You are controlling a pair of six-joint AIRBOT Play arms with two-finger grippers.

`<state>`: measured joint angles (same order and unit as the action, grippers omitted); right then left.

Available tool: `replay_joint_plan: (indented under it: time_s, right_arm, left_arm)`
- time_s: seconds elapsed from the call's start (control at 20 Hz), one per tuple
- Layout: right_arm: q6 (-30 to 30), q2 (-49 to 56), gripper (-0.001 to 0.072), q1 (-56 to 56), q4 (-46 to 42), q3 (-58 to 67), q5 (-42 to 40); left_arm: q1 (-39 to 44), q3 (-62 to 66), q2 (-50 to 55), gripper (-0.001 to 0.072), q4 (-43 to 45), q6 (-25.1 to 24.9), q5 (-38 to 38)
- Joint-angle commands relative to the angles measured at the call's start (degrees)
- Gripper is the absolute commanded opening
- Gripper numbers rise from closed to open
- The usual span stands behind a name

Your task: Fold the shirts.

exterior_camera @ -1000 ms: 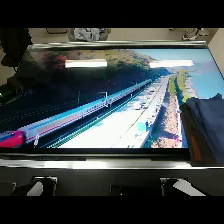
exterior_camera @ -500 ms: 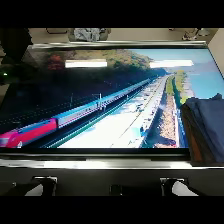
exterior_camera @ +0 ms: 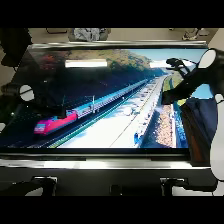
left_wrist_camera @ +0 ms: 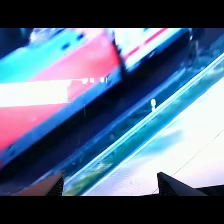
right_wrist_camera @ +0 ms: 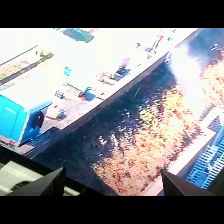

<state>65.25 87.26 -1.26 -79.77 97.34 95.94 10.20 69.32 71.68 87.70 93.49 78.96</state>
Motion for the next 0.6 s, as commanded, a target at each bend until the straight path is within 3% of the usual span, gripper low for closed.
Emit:
replay_joint_plan:
  time_s: [0.0, 0.55]
  right_arm:
    - [3.13, 0.74, 0.0702, 2.51, -1.38, -1.7, 0.81]
    - [3.13, 0.72, 0.0696, 2.51, -1.53, -1.7, 0.79]
  left_arm:
    - [0.55, -3.91, -0.7, 0.0665, 0.37, 1.51, -0.74]
    - [0.59, -3.91, -0.68, 0.0665, 0.33, 1.51, -0.83]
